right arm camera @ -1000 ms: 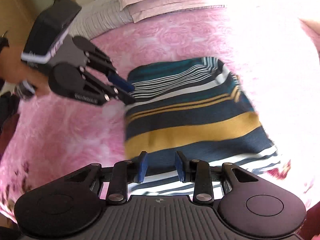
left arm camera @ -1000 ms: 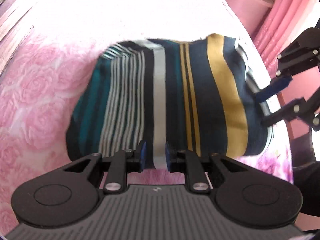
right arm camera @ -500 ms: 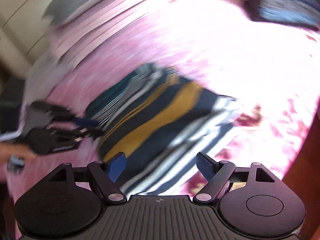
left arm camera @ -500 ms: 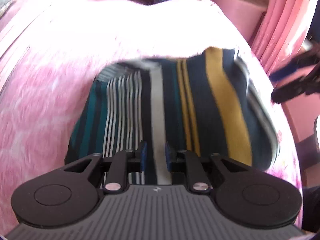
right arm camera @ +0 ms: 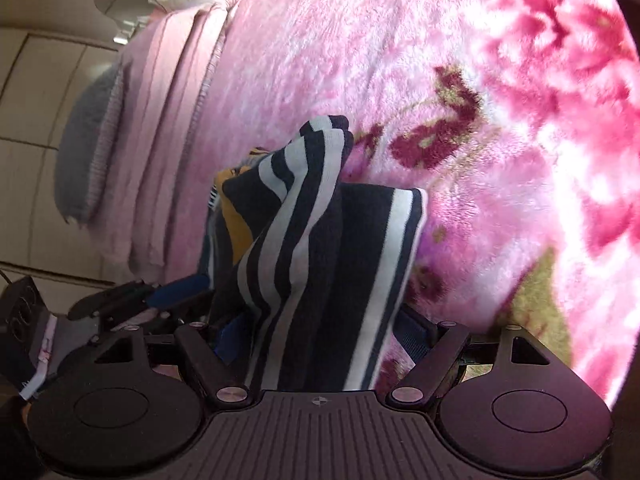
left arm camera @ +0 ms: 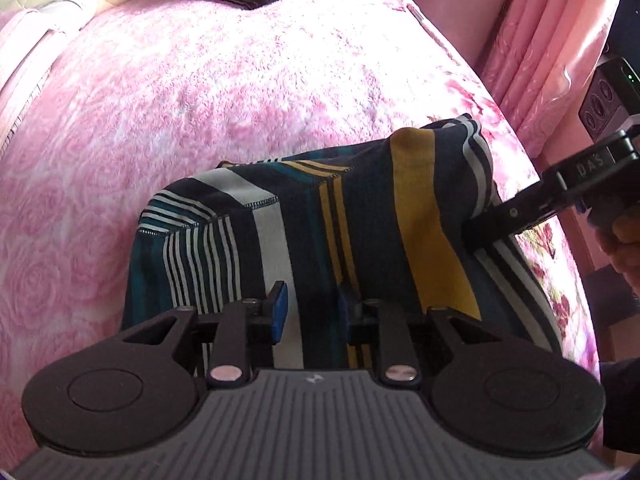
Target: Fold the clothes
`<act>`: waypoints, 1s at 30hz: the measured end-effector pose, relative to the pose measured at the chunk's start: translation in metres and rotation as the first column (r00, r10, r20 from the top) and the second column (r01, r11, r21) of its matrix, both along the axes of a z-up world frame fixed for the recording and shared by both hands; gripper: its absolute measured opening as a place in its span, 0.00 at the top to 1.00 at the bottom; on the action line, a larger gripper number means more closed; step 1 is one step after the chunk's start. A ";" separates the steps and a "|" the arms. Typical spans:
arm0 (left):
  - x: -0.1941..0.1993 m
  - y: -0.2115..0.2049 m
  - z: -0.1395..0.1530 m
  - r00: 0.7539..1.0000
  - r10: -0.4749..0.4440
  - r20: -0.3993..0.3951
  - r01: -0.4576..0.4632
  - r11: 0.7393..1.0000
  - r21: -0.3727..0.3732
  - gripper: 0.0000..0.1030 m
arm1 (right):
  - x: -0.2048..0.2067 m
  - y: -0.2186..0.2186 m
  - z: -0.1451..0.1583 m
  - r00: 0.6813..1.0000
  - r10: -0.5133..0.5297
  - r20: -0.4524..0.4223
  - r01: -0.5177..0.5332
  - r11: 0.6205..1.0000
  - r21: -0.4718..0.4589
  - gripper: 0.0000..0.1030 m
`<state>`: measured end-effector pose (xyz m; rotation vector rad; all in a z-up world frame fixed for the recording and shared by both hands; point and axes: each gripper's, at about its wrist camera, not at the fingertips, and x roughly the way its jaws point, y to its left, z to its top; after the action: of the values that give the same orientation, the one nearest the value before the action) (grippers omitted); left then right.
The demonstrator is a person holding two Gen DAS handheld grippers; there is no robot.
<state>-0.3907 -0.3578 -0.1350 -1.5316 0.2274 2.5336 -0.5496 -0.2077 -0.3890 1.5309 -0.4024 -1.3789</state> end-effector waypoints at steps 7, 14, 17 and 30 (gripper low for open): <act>-0.005 0.003 -0.008 0.999 -0.018 0.026 0.019 1.000 -0.008 0.75 | -0.009 0.009 -0.010 0.993 -0.049 0.105 0.059 0.994 -0.087 0.22; -0.004 0.018 -0.008 0.999 -0.036 0.015 0.037 0.997 -0.066 0.85 | -0.004 -0.024 -0.017 0.996 -0.030 0.082 0.033 0.999 -0.036 0.54; -0.005 0.030 -0.002 1.000 -0.018 0.012 0.019 0.998 -0.062 0.96 | -0.008 -0.034 0.008 0.999 0.011 0.042 -0.010 1.000 -0.027 0.68; 0.040 0.054 0.134 0.893 0.337 -0.298 -0.232 0.913 0.337 0.96 | 0.019 -0.044 0.260 0.742 0.441 -0.505 -0.460 0.883 0.094 0.70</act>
<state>-0.3505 -0.3040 -0.0008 -1.0599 -0.3506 2.8951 -0.5305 -0.2517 -0.1286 1.0640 0.2707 -1.3055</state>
